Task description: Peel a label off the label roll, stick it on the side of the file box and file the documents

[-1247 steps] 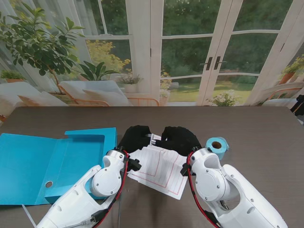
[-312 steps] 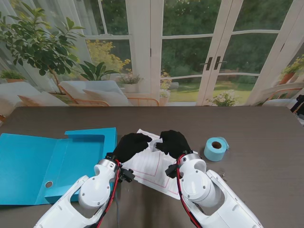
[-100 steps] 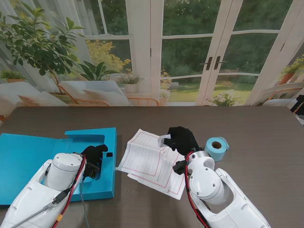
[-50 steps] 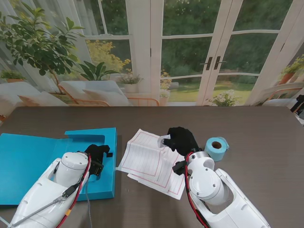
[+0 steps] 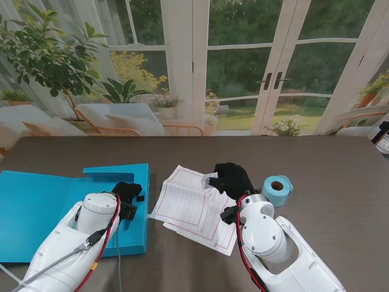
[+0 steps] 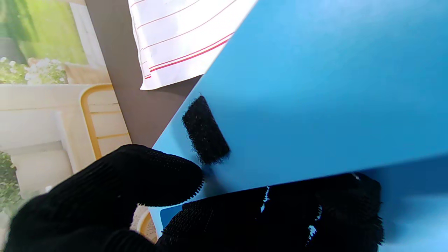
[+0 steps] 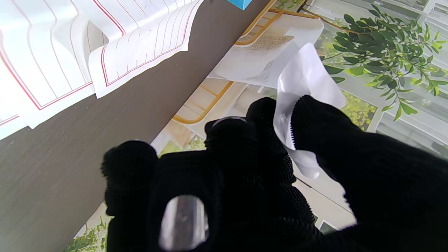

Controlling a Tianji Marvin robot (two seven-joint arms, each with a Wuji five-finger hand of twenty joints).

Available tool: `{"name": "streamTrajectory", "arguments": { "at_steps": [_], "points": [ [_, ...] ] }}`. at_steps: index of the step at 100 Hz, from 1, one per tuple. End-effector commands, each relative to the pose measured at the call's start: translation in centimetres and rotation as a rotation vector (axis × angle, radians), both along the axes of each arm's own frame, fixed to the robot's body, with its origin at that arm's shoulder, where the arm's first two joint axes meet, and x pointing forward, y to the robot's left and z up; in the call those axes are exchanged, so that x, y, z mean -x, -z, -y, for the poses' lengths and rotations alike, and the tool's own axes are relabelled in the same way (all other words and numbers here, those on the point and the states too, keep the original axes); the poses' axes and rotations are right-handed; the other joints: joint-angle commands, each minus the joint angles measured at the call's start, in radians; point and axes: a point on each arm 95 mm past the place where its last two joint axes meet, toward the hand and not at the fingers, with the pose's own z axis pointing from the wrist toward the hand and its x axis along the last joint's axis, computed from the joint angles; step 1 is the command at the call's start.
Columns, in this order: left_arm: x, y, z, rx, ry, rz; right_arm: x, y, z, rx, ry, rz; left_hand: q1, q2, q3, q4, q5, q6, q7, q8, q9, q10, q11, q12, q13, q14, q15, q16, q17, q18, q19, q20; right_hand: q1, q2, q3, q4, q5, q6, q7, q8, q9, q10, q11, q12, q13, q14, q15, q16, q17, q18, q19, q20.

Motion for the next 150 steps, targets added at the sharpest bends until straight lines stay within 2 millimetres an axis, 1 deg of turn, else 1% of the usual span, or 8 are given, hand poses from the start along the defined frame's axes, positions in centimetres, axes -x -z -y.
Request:
{"name": "streamTrajectory", "arguments": {
  "at_steps": [1, 13, 15, 18, 43, 81, 110, 150],
  "points": [
    [1.2, 1.7, 0.5, 0.039, 0.02, -0.045, 0.4, 0.2, -0.6, -0.009, -0.021, -0.007, 0.063, -0.011, 0.062, 0.043, -0.004, 0.025, 0.053, 0.043, 0.056, -0.067, 0.06, 0.028, 0.052, -0.01, 0.1, 0.026, 0.057, -0.015, 0.081, -0.003, 0.012, -0.005, 0.061, -0.005, 0.002, 0.041, 0.023, 0.035, 0.081, 0.036, -0.011, 0.007, 0.011, -0.102, 0.043, 0.012, 0.404, 0.008, 0.036, 0.018],
    [1.8, 1.4, 0.3, 0.074, 0.047, -0.03, 0.5, 0.2, -0.8, -0.011, -0.028, -0.006, 0.072, -0.025, 0.062, 0.05, 0.005, 0.035, 0.061, 0.063, 0.073, -0.084, 0.095, 0.032, 0.087, -0.031, 0.137, 0.026, 0.098, -0.014, 0.11, -0.019, 0.012, -0.003, 0.059, -0.005, 0.0, 0.04, 0.022, 0.035, 0.081, 0.036, -0.013, 0.007, 0.011, -0.098, 0.042, 0.011, 0.404, 0.009, 0.034, 0.017],
    [1.9, 1.3, 0.3, 0.077, 0.054, -0.028, 0.5, 0.2, -0.8, -0.011, -0.028, -0.006, 0.075, -0.028, 0.057, 0.055, 0.006, 0.035, 0.06, 0.071, 0.073, -0.086, 0.105, 0.024, 0.09, -0.035, 0.143, 0.016, 0.101, -0.018, 0.124, -0.045, 0.012, -0.003, 0.059, -0.004, 0.0, 0.04, 0.022, 0.035, 0.081, 0.036, -0.014, 0.007, 0.011, -0.098, 0.042, 0.011, 0.404, 0.009, 0.034, 0.017],
    [2.1, 1.2, 0.2, 0.08, 0.063, -0.026, 0.5, 0.3, -0.8, -0.011, -0.03, -0.005, 0.077, -0.03, 0.057, 0.057, 0.009, 0.037, 0.061, 0.074, 0.075, -0.088, 0.109, 0.022, 0.094, -0.036, 0.147, 0.014, 0.105, -0.019, 0.129, -0.054, 0.012, -0.003, 0.059, -0.004, 0.0, 0.04, 0.022, 0.035, 0.081, 0.036, -0.014, 0.007, 0.011, -0.098, 0.042, 0.011, 0.403, 0.01, 0.033, 0.017],
    [4.2, -0.6, -0.5, 0.085, 0.108, 0.001, 0.8, 0.3, -1.5, -0.016, -0.047, 0.005, 0.084, -0.043, 0.059, 0.064, 0.017, 0.038, 0.069, 0.082, 0.089, -0.1, 0.118, 0.022, 0.117, -0.049, 0.157, 0.012, 0.132, -0.022, 0.147, -0.069, 0.014, 0.001, 0.053, -0.004, -0.003, 0.035, 0.02, 0.034, 0.08, 0.041, -0.025, 0.007, 0.01, -0.085, 0.038, 0.008, 0.4, 0.019, 0.02, 0.011],
    [6.7, -4.3, -0.8, 0.138, 0.174, 0.054, 1.1, 0.5, -3.0, -0.003, -0.097, 0.025, 0.087, -0.045, 0.056, 0.067, 0.019, 0.039, 0.073, 0.094, 0.096, -0.111, 0.126, 0.022, 0.132, -0.063, 0.167, 0.008, 0.15, -0.026, 0.167, -0.093, 0.017, 0.022, 0.031, -0.004, -0.019, 0.02, 0.014, 0.033, 0.077, 0.047, -0.061, 0.009, 0.01, -0.065, 0.015, -0.006, 0.377, 0.037, -0.022, -0.008],
    [7.4, -6.9, 0.5, 0.213, 0.245, 0.068, 1.6, 0.6, -3.9, 0.038, -0.154, 0.078, 0.074, -0.021, 0.056, 0.059, 0.006, 0.043, 0.071, 0.106, 0.089, -0.104, 0.129, 0.023, 0.126, -0.059, 0.171, 0.009, 0.147, -0.022, 0.17, -0.105, 0.02, 0.058, -0.012, -0.002, -0.044, -0.028, -0.002, 0.028, 0.036, 0.051, -0.096, 0.017, 0.007, -0.032, -0.05, -0.039, 0.29, 0.025, -0.049, -0.003],
    [8.6, -8.1, 1.2, 0.26, 0.333, 0.08, 1.3, 1.0, -5.4, 0.151, -0.221, 0.16, 0.068, -0.013, 0.064, 0.051, -0.004, 0.046, 0.074, 0.116, 0.08, -0.104, 0.14, 0.031, 0.122, -0.068, 0.183, 0.014, 0.144, -0.025, 0.172, -0.115, 0.015, 0.1, -0.066, 0.011, -0.077, -0.113, -0.024, 0.031, -0.079, 0.045, -0.13, -0.006, 0.006, 0.015, -0.221, -0.122, 0.157, 0.005, -0.101, 0.004]
  ]
}}
